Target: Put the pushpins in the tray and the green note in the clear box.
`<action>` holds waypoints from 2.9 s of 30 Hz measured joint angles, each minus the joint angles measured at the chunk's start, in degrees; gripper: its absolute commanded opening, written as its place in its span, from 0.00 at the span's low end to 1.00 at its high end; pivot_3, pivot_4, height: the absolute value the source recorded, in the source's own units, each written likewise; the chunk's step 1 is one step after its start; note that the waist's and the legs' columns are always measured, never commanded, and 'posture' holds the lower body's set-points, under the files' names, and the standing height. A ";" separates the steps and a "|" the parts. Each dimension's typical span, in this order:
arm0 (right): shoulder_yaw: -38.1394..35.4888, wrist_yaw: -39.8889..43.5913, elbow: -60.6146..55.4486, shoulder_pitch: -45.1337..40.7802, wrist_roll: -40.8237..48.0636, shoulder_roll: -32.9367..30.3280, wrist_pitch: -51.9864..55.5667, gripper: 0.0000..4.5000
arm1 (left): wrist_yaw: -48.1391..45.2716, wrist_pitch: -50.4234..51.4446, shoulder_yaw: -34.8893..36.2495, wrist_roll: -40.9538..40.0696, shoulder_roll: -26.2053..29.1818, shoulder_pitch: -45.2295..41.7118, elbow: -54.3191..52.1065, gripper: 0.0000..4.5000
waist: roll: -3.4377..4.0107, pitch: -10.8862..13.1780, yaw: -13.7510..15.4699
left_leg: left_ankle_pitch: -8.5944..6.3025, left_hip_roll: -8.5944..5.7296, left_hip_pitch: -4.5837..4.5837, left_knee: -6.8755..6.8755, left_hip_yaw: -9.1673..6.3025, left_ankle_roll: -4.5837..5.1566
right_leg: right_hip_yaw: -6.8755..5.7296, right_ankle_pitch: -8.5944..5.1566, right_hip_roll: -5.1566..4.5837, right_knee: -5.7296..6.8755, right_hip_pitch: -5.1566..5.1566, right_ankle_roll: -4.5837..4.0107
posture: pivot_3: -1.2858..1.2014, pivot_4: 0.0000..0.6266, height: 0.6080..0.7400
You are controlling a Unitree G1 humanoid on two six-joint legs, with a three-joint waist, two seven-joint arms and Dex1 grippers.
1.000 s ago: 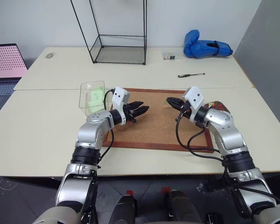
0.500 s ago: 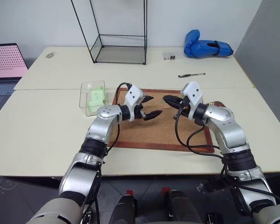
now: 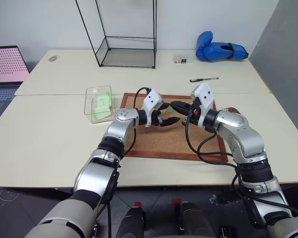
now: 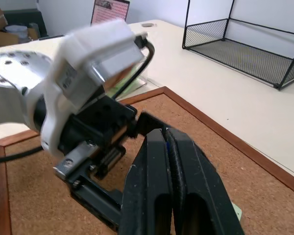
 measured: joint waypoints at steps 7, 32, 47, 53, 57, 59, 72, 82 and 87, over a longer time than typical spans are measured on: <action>-1.18 -1.63 -0.41 -0.02 1.79 0.76 2.29 0.00 | -2.42 0.93 1.95 -0.15 -0.02 -1.05 1.93 0.42 | 0.00 0.00 0.00 | 0.00 0.00 -0.01 0.00 -0.01 0.00 | -0.01 0.00 0.00 0.01 -0.01 0.00 | 0.52 0.24 1.00; -3.17 -4.47 -2.77 -0.44 5.62 1.86 6.40 0.00 | -3.81 2.30 4.92 -2.15 -1.44 -1.00 1.56 0.00 | 0.00 0.00 -0.02 | 0.00 0.00 -0.01 0.00 -0.01 0.00 | 0.00 0.00 0.01 0.02 -0.01 0.00 | 0.52 0.24 1.00; -11.46 -10.19 -8.06 -0.96 13.03 0.67 13.46 0.00 | -4.67 2.62 4.87 -2.22 -2.23 2.20 -1.26 0.00 | 0.00 0.00 -0.01 | 0.00 0.00 -0.03 0.00 -0.02 0.00 | 0.00 0.00 0.01 0.02 -0.02 0.00 | 0.52 0.24 1.00; -14.70 -10.36 -9.03 0.82 12.83 -5.64 13.53 0.00 | -3.43 2.86 4.84 -2.15 -1.91 3.43 -3.32 0.00 | 0.00 0.00 0.37 | 0.00 -0.01 -0.09 0.01 -0.01 0.01 | 0.00 0.00 -0.01 -0.03 -0.02 0.00 | 0.52 0.24 1.00; -14.21 -8.82 -6.72 6.56 7.36 -13.14 9.32 0.00 | -2.91 3.79 4.60 -1.97 -0.35 6.79 -8.26 0.00 | -0.01 0.01 0.39 | 0.00 0.00 -0.13 0.01 0.02 0.01 | 0.02 0.00 0.00 -0.04 -0.06 0.01 | 0.52 0.24 1.00; -11.50 -8.82 -3.56 9.19 1.94 -16.89 4.56 0.00 | -2.20 4.74 4.17 -1.93 0.02 8.70 -12.51 0.00 | -0.01 0.01 0.38 | 0.00 0.00 -0.12 0.01 0.03 0.01 | 0.02 0.00 -0.01 -0.02 -0.07 0.01 | 0.52 0.24 1.00; -3.00 -12.17 23.78 8.79 -17.80 -21.26 -16.31 0.00 | 0.46 8.27 0.68 -1.03 2.71 14.00 -24.45 0.00 | -0.02 0.01 0.25 | 0.00 0.00 -0.05 0.03 0.10 0.00 | 0.08 0.00 0.00 0.00 -0.05 0.01 | 0.52 0.24 1.00; -2.99 -12.78 30.45 5.51 -19.57 -20.01 -19.70 0.39 | 1.58 8.60 0.20 -1.04 2.98 14.17 -25.53 0.00 | -0.02 0.02 0.29 | 0.00 -0.01 -0.05 0.03 0.10 0.00 | 0.09 0.01 0.00 0.01 -0.04 0.00 | 0.52 0.24 1.00; -3.44 -12.78 30.77 4.85 -19.57 -19.96 -19.70 0.64 | 1.59 8.60 0.18 -1.08 3.03 14.15 -25.52 0.00 | -0.02 0.01 0.29 | 0.00 -0.01 -0.05 0.03 0.10 0.00 | 0.10 0.01 0.00 0.01 -0.03 0.00 | 0.52 0.24 1.00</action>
